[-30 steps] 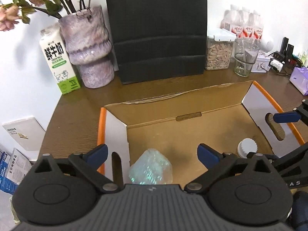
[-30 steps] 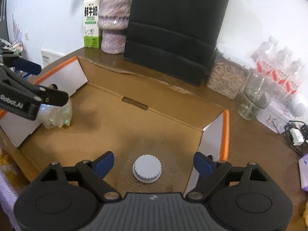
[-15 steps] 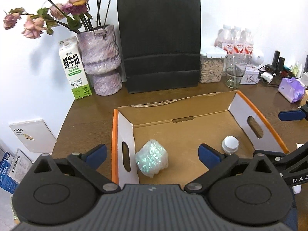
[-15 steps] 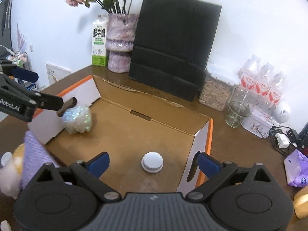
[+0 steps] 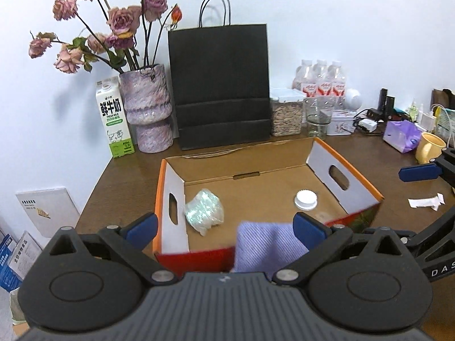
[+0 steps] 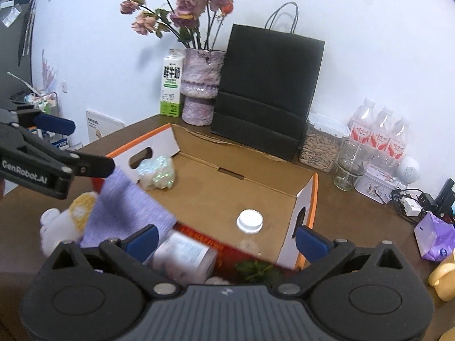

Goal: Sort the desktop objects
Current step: 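Grasp the navy zip case with the right gripper while the left approaches the purple pouch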

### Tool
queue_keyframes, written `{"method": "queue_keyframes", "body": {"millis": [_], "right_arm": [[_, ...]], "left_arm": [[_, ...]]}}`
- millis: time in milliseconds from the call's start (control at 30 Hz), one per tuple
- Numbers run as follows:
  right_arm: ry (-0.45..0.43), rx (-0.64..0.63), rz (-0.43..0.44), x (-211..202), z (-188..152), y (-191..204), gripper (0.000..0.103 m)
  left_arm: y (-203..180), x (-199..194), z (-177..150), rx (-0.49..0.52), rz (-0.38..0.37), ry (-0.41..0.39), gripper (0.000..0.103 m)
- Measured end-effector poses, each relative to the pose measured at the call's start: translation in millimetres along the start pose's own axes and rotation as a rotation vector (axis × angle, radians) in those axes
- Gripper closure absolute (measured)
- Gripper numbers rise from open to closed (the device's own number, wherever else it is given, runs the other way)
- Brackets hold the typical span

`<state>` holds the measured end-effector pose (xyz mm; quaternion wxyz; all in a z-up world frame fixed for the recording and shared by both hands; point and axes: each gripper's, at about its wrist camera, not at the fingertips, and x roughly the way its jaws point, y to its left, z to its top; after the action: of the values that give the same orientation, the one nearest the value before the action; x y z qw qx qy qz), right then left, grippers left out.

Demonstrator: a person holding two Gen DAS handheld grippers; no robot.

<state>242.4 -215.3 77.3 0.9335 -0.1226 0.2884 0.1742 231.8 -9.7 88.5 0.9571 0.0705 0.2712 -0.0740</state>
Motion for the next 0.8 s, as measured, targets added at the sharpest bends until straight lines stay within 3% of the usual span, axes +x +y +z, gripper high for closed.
{"method": "queue_keyframes", "body": {"millis": [333,567,800], "right_arm": [[-0.051,0.009,0.001,-31.0,-43.4,26.5,0.0],[-0.066,0.077,-0.011,-31.0,-69.2,34.6,0.0],[-0.059,0.162,-0.049,-28.1,-89.1,25.6,0.0]], "left_arm": [[-10.1,-25.2,-46.6,-0.079,-0.018,-0.042,0.0],[-7.9,-23.4,-66.4,-0.148,0.024,-0.039,0.0],[-10.5,-21.9,-75.8,-0.148,0.047,-0.035,0.0]]}}
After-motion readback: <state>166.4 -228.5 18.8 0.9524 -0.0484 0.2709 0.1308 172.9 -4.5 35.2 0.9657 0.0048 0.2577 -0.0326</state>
